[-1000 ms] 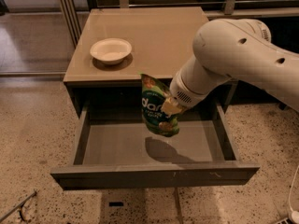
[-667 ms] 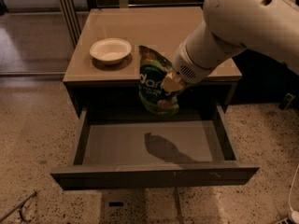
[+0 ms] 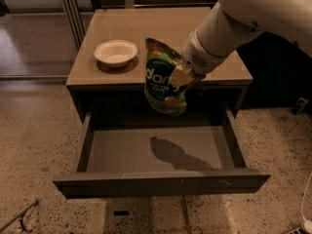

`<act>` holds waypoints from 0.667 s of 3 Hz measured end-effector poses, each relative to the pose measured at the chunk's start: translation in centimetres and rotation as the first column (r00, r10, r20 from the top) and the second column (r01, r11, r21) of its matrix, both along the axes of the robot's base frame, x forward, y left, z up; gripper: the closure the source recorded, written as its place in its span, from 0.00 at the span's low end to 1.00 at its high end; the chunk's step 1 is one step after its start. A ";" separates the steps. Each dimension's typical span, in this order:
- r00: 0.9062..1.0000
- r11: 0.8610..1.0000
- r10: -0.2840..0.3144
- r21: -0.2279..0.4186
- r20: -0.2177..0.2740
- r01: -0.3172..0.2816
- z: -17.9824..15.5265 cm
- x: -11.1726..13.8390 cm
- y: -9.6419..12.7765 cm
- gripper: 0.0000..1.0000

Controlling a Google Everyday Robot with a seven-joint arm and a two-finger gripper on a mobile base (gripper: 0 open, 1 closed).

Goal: Pick green rice chip bag from top drawer and place on counter

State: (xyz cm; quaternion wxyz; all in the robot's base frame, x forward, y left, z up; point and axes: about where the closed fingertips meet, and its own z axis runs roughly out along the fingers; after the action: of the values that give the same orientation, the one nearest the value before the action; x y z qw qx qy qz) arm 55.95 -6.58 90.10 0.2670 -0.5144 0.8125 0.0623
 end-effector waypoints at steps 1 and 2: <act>1.000 0.999 0.011 0.032 -0.019 -0.010 2.4 3.0 -1.3 1.00; 1.000 0.998 -0.012 0.065 0.009 0.012 4.7 6.8 -3.0 1.00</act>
Offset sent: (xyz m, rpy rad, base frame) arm 0.1205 -0.0560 0.0887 0.1159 -0.0651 -0.0516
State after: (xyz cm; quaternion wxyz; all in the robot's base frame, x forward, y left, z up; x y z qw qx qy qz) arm 62.77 -9.56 94.84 0.2877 -0.5008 0.8119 0.0847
